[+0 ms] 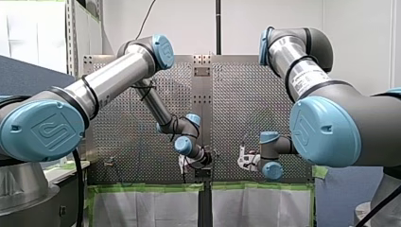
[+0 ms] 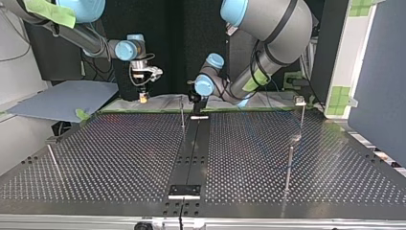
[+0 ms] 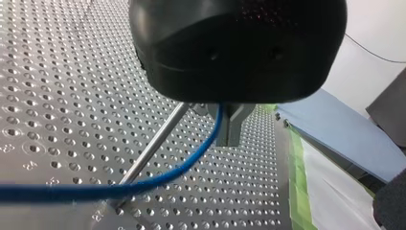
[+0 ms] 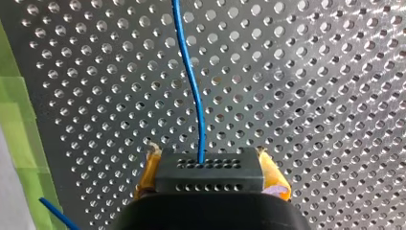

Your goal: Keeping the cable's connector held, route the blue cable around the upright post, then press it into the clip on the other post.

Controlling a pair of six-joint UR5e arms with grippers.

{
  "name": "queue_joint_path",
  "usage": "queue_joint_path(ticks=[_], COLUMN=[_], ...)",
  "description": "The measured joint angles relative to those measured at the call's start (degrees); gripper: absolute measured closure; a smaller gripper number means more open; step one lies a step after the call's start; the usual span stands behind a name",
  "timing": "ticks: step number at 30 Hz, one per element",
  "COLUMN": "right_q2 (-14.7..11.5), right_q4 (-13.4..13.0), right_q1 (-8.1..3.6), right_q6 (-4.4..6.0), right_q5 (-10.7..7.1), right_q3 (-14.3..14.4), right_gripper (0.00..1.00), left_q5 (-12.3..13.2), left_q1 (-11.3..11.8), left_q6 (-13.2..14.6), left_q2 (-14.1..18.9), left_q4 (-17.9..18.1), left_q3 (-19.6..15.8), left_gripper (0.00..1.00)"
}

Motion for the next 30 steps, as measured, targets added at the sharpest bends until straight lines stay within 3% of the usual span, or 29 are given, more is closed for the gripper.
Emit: queue_joint_path(ticks=[11,30], right_q2=[0.0,0.4], right_q4=[0.2,1.1], right_q1=[-1.14,-2.02], right_q6=[1.31,1.16], right_q5=[-0.12,-0.47], right_q3=[-1.1,-2.4], right_gripper=[1.00,1.00], left_q5=[0.8,0.5], left_q1=[0.6,2.0], left_q6=[-1.1,-1.7], left_q2=[0.0,0.0], left_q4=[1.3,2.2], left_q3=[0.0,0.3], left_gripper=[1.00,1.00])
